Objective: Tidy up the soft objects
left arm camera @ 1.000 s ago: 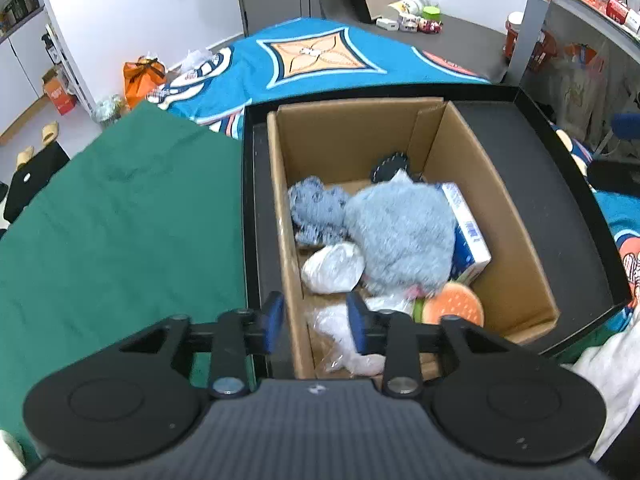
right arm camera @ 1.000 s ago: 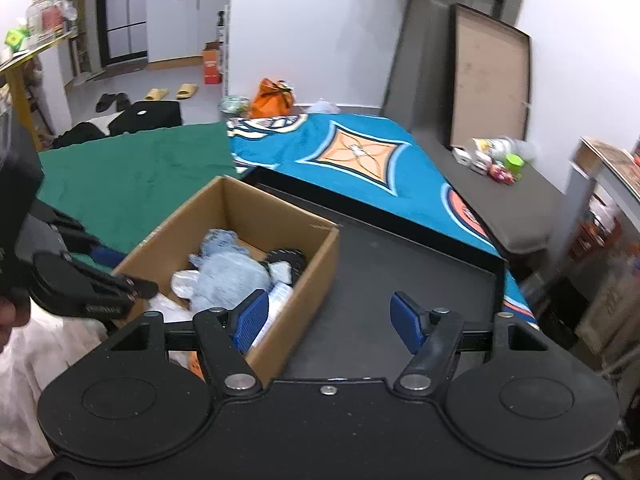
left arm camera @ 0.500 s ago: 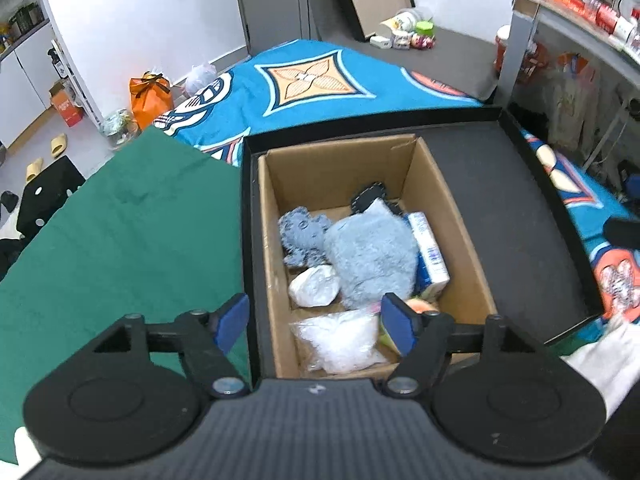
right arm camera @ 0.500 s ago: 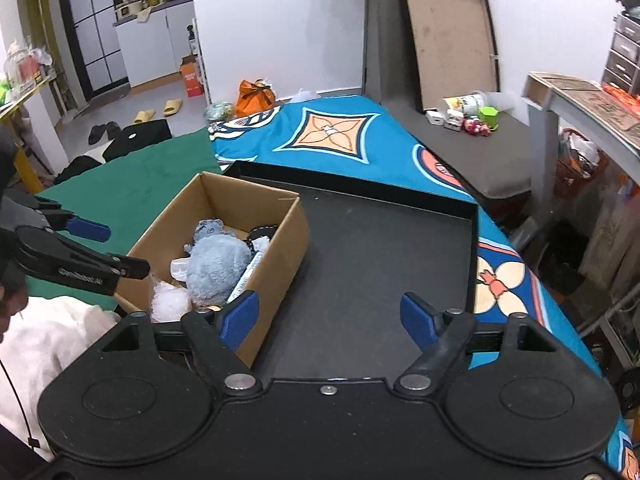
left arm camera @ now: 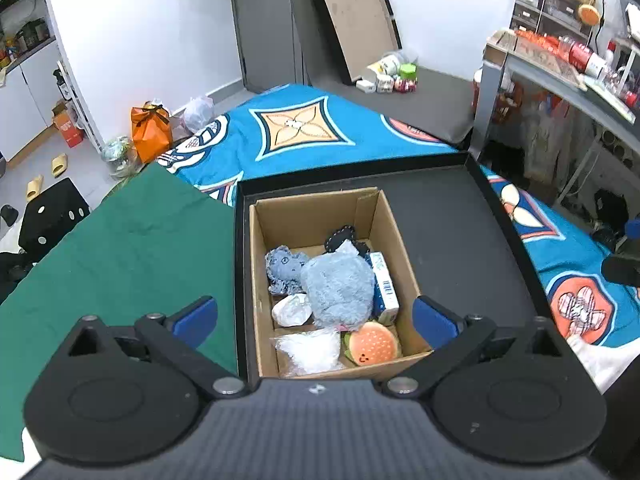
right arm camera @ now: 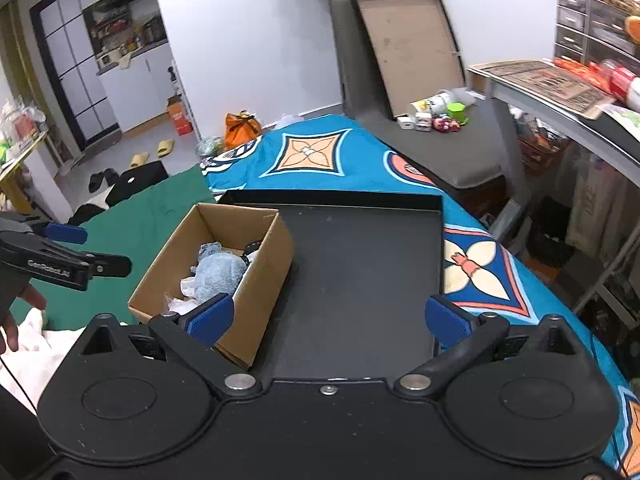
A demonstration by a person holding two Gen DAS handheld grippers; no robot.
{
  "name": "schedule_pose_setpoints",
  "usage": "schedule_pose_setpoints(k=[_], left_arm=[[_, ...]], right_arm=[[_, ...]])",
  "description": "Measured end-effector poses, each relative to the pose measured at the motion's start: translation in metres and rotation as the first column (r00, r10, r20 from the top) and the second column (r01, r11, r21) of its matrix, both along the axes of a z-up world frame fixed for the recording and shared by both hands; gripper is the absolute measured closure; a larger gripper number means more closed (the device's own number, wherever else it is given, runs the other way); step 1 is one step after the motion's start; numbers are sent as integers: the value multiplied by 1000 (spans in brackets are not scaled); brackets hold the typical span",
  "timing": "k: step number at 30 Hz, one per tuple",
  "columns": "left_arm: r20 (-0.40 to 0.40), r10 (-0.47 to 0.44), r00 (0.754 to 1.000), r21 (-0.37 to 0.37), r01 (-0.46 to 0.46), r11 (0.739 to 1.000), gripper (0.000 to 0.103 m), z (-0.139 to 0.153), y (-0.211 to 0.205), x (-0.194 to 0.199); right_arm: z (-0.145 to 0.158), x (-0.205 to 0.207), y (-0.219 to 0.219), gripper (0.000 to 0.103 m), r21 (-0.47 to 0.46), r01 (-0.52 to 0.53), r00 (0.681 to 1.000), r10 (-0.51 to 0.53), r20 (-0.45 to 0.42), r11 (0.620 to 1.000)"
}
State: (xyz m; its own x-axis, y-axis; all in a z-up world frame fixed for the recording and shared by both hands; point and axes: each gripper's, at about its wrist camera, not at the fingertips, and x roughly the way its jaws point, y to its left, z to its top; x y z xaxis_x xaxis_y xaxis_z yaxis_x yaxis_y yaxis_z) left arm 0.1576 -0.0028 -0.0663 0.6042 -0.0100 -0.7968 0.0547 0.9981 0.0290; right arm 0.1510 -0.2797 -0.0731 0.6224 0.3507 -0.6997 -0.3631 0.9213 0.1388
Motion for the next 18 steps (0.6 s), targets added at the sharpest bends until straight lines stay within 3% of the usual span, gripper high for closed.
schedule_pose_setpoints(k=[18], left_arm=[[113, -8, 994, -55, 14, 998, 0, 45, 2, -69]], right_arm=[[25, -54, -32, 0, 134, 68, 995, -77, 63, 989]])
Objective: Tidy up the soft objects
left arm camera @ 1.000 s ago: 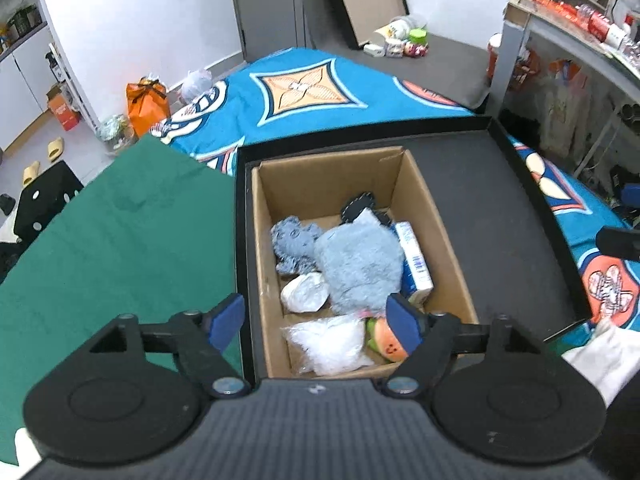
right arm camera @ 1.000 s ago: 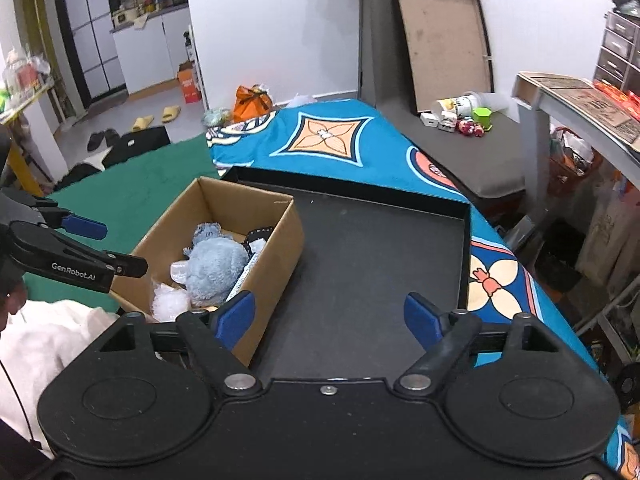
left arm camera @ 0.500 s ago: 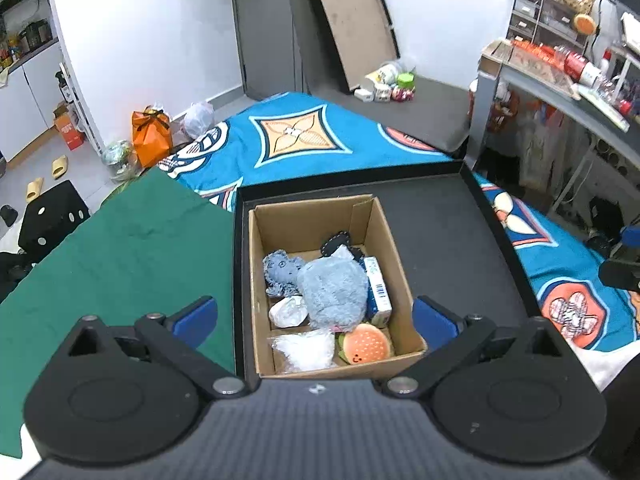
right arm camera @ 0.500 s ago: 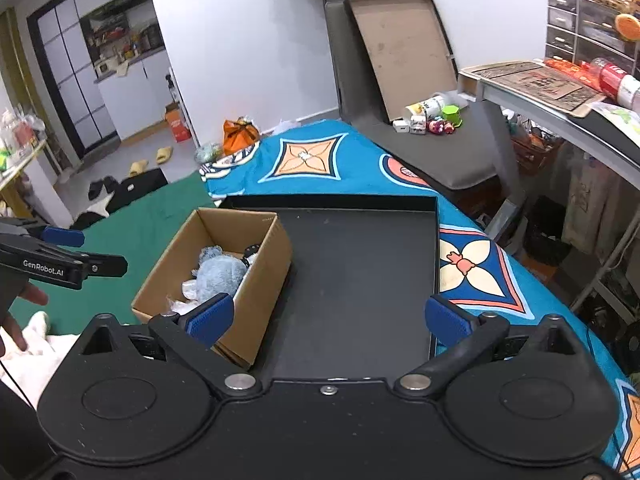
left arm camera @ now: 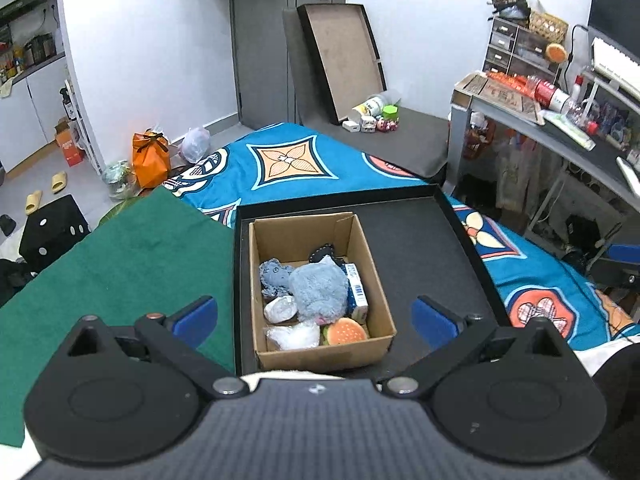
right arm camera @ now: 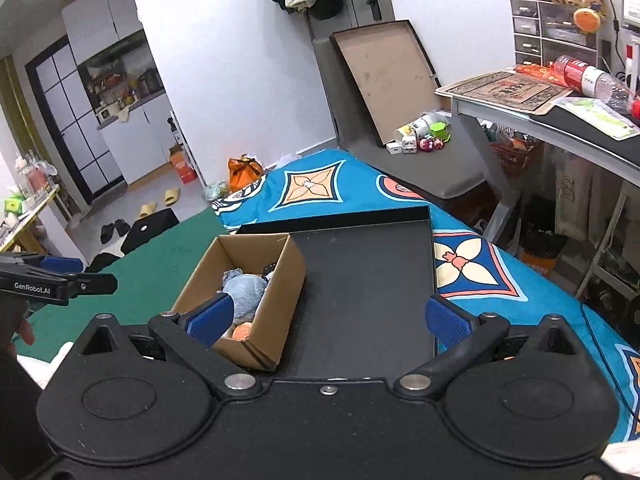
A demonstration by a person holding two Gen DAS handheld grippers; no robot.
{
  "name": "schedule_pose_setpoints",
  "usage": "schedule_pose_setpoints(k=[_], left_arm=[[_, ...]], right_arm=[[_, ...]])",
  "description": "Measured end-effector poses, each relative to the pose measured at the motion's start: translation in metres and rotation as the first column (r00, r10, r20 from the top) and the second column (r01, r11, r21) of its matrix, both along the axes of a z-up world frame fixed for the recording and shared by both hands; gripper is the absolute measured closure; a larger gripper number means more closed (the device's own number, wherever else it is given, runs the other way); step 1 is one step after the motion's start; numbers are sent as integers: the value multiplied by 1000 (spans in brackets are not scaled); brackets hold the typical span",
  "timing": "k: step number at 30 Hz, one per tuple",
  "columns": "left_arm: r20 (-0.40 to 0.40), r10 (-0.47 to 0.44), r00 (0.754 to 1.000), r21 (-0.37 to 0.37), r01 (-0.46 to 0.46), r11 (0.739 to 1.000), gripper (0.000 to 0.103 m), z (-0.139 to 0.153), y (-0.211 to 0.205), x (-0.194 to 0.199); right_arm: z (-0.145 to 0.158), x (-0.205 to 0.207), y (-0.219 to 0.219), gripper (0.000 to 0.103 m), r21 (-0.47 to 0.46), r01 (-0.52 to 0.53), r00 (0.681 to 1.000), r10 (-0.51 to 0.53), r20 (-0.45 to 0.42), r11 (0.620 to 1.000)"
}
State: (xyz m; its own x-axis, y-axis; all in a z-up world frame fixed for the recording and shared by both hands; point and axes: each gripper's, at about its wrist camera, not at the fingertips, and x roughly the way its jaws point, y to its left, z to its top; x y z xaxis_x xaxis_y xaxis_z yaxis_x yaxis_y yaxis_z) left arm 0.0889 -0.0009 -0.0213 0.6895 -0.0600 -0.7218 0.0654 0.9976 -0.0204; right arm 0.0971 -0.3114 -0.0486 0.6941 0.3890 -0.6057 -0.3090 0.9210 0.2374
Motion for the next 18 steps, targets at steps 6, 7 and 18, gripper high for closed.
schedule_pose_setpoints(k=[6, 7, 18], left_arm=[[28, 7, 1000, -4, -7, 1000, 0, 13, -2, -22], [35, 10, 999, -2, -10, 1000, 0, 16, -2, -26], [75, 10, 997, -25, -8, 1000, 0, 35, -15, -58]], right_arm=[[10, -17, -6, 0, 36, 2, 1000, -3, 19, 999], [11, -19, -7, 0, 43, 2, 1000, -3, 20, 999], [27, -43, -11, 0, 114, -22, 999, 18, 35, 993]])
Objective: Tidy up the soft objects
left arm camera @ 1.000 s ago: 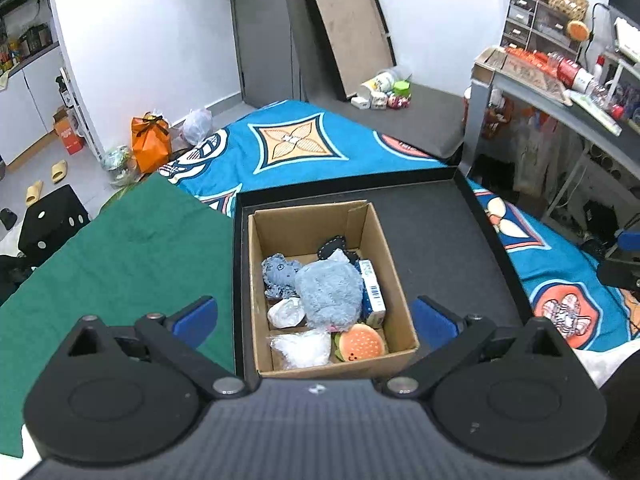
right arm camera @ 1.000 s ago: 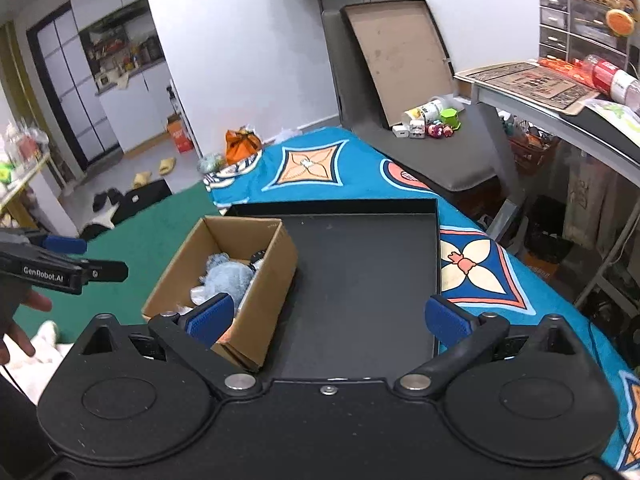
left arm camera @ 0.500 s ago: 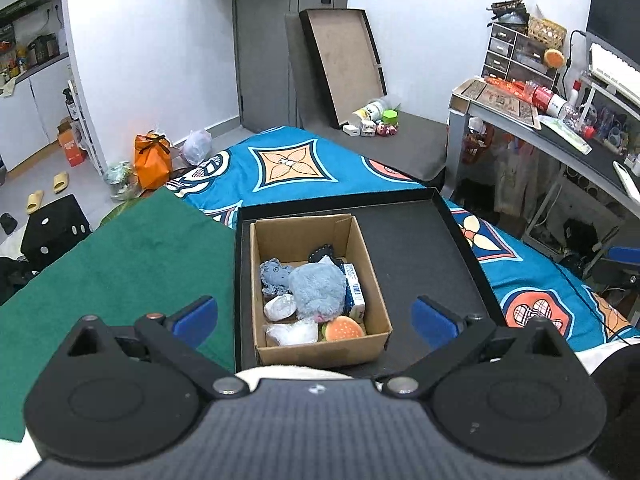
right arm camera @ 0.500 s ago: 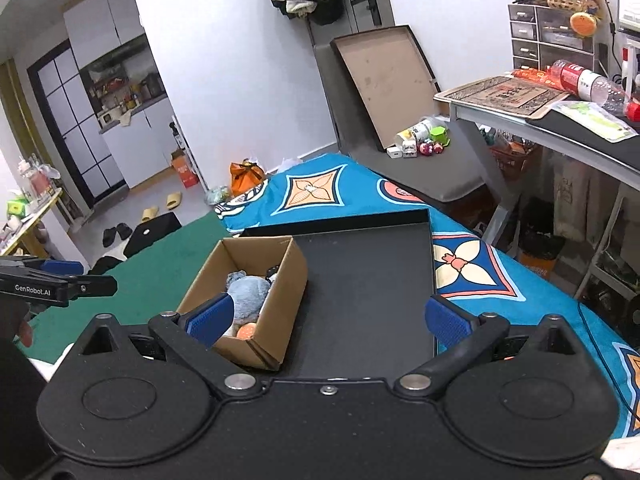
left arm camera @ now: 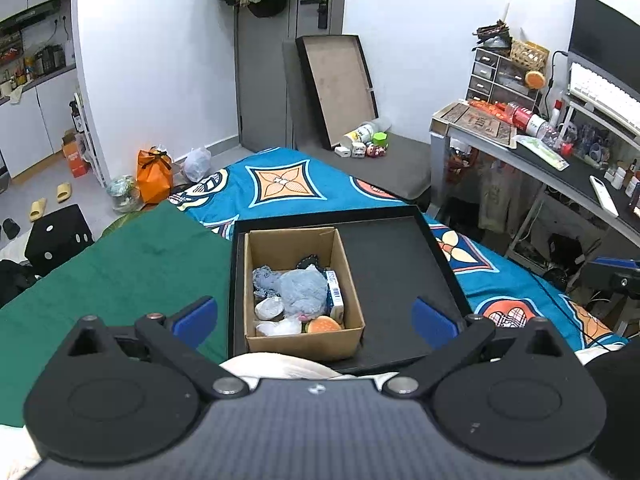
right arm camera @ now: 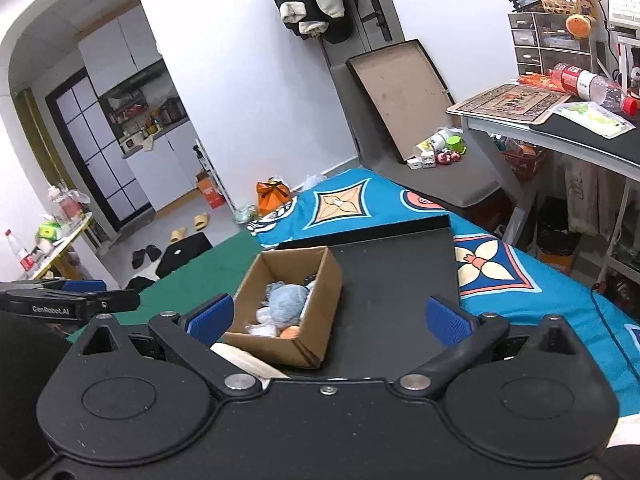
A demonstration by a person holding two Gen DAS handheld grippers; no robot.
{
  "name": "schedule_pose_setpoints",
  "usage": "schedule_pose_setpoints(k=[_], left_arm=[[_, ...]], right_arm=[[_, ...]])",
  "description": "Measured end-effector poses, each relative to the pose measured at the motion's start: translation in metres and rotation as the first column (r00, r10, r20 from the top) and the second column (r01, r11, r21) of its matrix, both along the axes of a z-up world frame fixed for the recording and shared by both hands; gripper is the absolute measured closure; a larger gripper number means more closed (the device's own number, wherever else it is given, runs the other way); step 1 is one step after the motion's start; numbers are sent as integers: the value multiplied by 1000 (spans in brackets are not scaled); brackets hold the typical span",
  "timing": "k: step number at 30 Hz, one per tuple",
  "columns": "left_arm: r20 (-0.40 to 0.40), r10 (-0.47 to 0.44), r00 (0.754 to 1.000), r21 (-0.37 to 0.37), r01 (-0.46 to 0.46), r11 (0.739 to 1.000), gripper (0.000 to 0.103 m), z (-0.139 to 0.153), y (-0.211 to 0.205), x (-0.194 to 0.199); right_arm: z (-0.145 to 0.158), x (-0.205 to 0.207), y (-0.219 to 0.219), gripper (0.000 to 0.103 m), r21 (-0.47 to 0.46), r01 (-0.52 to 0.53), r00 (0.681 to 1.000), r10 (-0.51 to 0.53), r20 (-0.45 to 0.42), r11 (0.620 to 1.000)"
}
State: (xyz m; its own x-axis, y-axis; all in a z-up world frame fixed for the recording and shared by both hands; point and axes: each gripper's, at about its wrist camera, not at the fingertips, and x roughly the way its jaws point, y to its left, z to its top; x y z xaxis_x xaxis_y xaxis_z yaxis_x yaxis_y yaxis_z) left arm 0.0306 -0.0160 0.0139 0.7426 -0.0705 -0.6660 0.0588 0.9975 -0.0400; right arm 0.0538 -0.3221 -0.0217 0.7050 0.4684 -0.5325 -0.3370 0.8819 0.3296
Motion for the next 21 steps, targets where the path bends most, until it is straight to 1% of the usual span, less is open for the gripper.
schedule_pose_setpoints(k=[8, 11, 13, 21], left_arm=[[20, -14, 1000, -12, 15, 1000, 0, 12, -8, -23], [33, -4, 999, -15, 5, 1000, 0, 16, -9, -30], [39, -1, 999, -31, 2, 1000, 0, 18, -8, -35], [40, 7, 999, -43, -5, 999, 0, 24, -14, -47]], right_arm=[[17, -18, 5, 0, 37, -31, 1000, 31, -1, 999], [22, -22, 6, 0, 44, -17, 1000, 17, -3, 999], [24, -25, 6, 0, 53, -18, 1000, 18, -5, 998], [29, -31, 13, 0, 51, -43, 999, 43, -5, 998]])
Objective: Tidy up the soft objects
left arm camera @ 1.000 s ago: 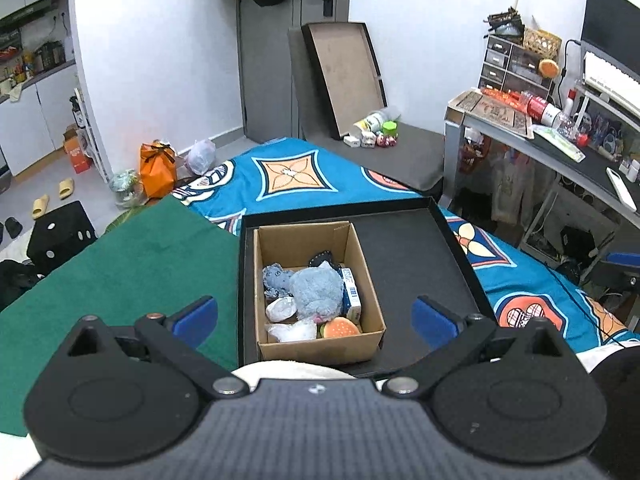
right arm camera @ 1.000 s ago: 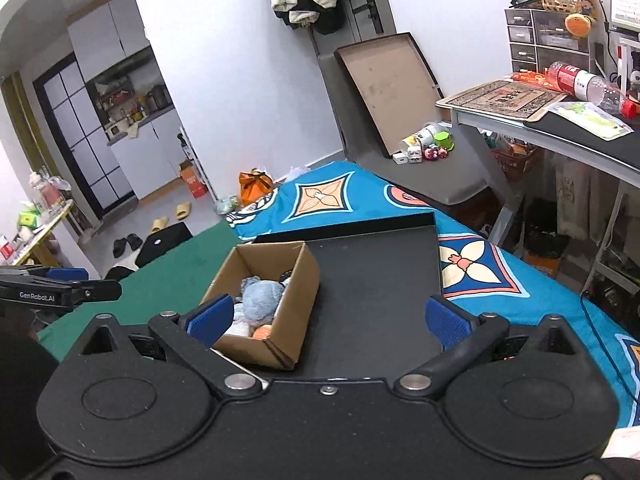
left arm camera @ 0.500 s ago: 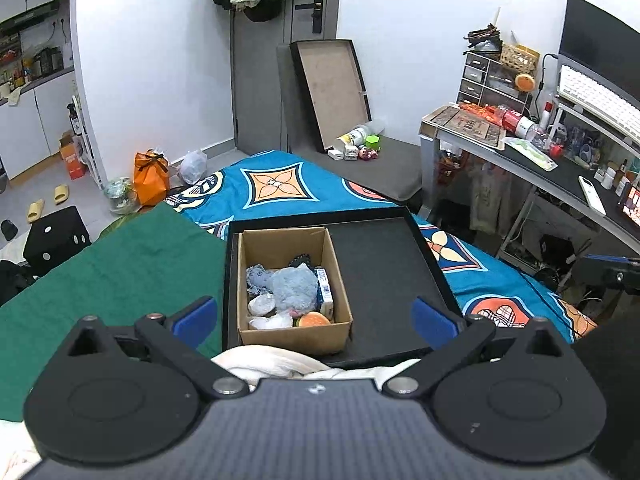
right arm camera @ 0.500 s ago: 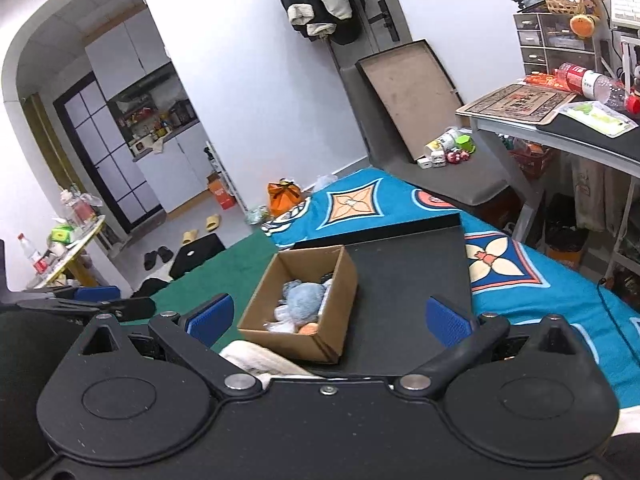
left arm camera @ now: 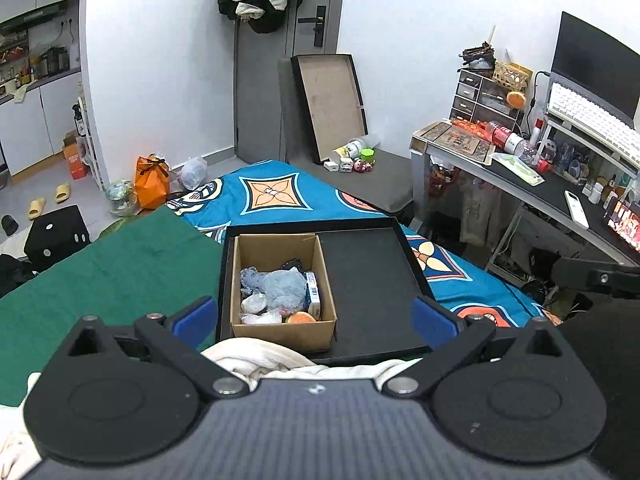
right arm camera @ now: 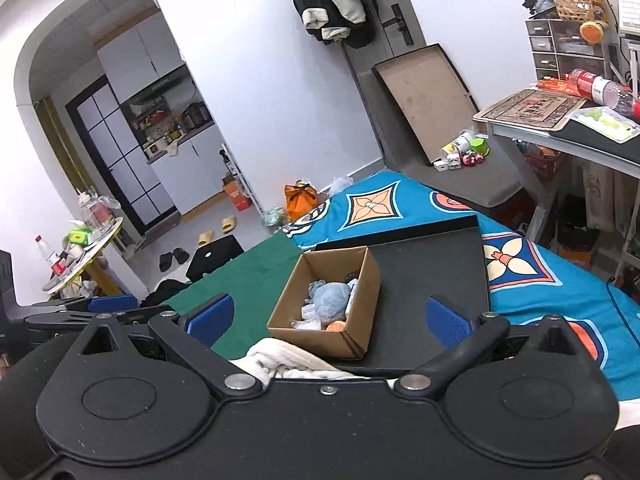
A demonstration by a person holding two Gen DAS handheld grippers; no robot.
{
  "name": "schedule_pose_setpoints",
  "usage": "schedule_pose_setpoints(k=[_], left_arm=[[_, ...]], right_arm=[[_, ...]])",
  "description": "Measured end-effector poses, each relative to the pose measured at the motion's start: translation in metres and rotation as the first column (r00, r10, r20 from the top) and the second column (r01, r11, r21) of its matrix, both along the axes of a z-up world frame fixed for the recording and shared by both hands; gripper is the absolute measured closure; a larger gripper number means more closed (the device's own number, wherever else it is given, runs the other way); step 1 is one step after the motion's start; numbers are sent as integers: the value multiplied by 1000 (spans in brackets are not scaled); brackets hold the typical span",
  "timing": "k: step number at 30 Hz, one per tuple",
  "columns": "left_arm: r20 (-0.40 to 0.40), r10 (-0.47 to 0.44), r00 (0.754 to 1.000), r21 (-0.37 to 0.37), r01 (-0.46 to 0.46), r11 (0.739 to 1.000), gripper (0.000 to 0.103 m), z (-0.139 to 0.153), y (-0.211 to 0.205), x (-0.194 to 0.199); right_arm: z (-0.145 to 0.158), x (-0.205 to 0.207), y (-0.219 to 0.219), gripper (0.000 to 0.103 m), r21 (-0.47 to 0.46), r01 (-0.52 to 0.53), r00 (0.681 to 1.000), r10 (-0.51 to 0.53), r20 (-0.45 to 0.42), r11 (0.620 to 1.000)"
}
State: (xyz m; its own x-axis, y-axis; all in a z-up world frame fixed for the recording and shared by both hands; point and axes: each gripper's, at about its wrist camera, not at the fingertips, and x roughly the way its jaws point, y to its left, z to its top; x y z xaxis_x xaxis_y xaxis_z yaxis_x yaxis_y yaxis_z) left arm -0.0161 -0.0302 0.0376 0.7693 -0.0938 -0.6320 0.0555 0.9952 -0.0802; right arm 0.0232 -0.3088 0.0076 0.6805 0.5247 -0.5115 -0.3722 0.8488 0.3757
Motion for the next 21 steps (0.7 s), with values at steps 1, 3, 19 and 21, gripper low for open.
schedule_pose_setpoints(k=[1, 3, 19, 21], left_arm=[[0, 2, 1000, -1, -2, 1000, 0, 1, 0, -1], [-1, 8, 1000, -5, -8, 1000, 0, 2, -1, -3], [-24, 32, 999, -50, -34, 998, 0, 7, -9, 0], [-24, 32, 999, -51, -33, 998, 0, 8, -9, 0]], right_arm=[[0, 0, 1, 0, 0, -3, 1000, 3, -4, 1000], [1, 0, 3, 0, -4, -4, 1000, 4, -15, 1000], [13, -2, 9, 0, -95, -6, 999, 2, -43, 995], [13, -3, 10, 0, -99, -7, 999, 3, -41, 995]])
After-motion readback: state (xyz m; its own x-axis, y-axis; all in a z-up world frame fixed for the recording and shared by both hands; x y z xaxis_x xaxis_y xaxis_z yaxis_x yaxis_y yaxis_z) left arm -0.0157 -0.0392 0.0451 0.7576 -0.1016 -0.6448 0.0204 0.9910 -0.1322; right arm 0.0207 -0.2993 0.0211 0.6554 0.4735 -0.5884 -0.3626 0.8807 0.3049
